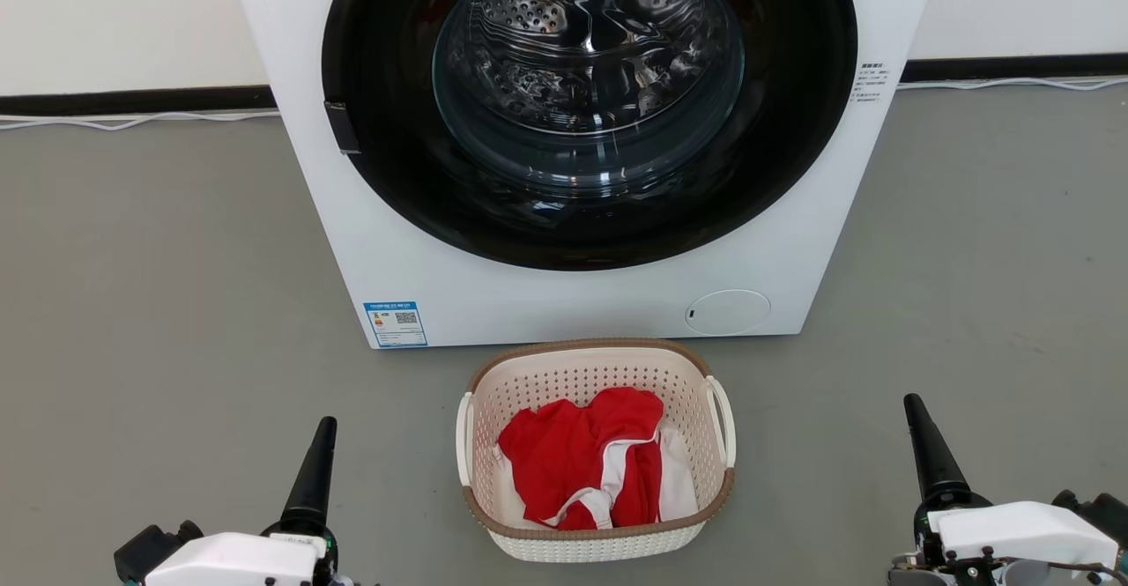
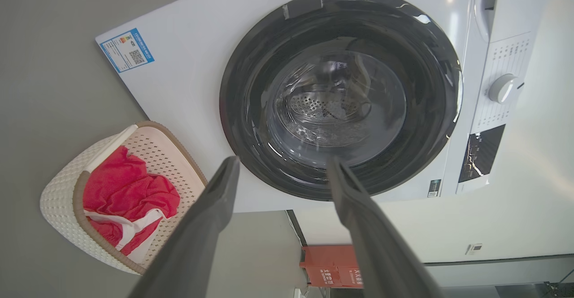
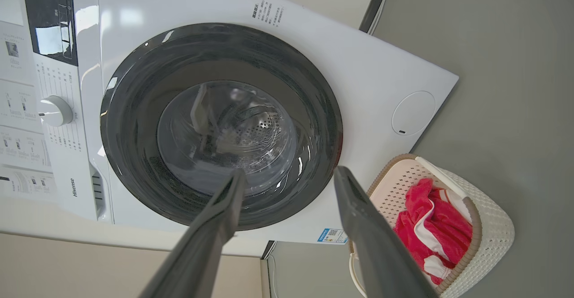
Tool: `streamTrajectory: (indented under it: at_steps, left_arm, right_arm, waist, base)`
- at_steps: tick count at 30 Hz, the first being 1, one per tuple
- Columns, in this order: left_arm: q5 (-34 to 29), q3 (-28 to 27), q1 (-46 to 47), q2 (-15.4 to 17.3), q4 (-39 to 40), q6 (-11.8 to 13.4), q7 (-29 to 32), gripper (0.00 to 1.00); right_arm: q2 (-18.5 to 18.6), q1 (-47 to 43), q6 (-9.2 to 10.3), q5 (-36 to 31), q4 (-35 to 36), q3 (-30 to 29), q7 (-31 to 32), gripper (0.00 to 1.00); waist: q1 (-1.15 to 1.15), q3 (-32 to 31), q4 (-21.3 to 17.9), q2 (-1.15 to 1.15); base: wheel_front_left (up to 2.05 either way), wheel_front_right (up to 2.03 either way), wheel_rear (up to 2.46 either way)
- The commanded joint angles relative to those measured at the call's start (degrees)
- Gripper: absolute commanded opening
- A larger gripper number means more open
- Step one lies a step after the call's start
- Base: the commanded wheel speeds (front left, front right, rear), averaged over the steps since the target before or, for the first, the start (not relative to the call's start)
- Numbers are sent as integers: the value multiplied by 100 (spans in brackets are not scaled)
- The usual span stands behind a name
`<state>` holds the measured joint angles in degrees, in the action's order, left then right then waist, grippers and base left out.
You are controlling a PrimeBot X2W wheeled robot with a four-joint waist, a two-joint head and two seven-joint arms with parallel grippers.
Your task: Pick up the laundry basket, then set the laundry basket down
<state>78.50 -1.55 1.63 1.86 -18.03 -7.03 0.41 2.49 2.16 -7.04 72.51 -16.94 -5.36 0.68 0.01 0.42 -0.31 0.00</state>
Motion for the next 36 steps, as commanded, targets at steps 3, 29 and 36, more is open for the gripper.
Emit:
streamTrajectory:
  at_steps: [3,29,36]
  left_arm:
    - [-378,0,216,49,146,35,-89,100]
    - [-2869,175,330,65,-54,436,-527,100]
    - [-3449,199,335,69,-59,508,-644,100]
  right_arm:
    - [87,131,-16,-463,175,44,-116,100]
    - [205,174,-24,-2972,-23,286,-553,100]
    - [206,188,-27,-3501,-89,362,-670,100]
  waist:
    - [-1,-2,-6,0]
    - [-1,19,-10,0]
    - [-1,28,-11,0]
  base:
    - [0,0,0]
    - [0,0,0]
    - [0,0,0]
